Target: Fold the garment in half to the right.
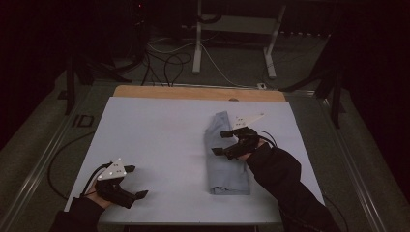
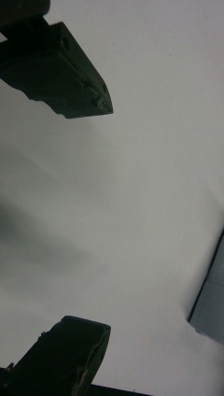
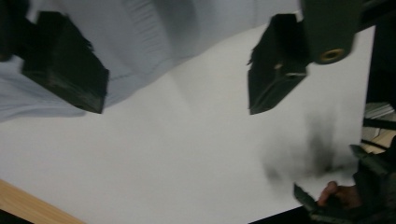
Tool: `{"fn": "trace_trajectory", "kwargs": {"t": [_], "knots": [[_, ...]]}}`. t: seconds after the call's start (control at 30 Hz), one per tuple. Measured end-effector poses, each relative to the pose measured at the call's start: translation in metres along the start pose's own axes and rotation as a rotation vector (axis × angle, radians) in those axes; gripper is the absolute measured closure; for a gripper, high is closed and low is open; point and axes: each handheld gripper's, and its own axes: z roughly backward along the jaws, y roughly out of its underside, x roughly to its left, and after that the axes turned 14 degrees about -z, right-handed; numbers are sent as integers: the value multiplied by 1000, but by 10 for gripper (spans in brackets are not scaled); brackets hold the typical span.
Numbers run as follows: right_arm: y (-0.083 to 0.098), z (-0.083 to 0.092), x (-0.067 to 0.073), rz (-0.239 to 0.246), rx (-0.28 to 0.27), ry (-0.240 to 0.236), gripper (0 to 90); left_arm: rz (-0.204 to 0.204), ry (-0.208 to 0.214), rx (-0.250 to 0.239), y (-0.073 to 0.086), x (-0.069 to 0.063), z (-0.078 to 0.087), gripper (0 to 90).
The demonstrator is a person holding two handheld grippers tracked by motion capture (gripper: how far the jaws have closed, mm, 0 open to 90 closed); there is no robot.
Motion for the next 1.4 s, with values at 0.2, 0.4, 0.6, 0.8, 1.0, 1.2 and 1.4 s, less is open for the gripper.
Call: {"fn": "trace_trajectory", "kwargs": {"t": [0.2, 0.4, 0.6, 0.8, 1.0, 1.2, 1.4], "knots": [[11, -1, 11, 28, 7, -30, 483, 1, 0, 1, 0, 0, 0, 3], [24, -4, 22, 64, 44, -42, 658, 2, 3, 3, 1, 1, 0, 3], [36, -7, 28, 79, 65, -53, 830, 3, 4, 1, 0, 0, 0, 3], [45, -9, 25, 103, 103, -60, 900, 4, 5, 5, 1, 1, 0, 3], [54, -12, 26, 123, 144, -69, 900, 5, 5, 6, 1, 1, 0, 3], [72, -21, 21, 114, 203, -82, 900, 3, 7, 6, 1, 0, 0, 3], [83, -24, 18, 101, 242, -90, 900, 2, 9, 7, 1, 0, -1, 3]]}}
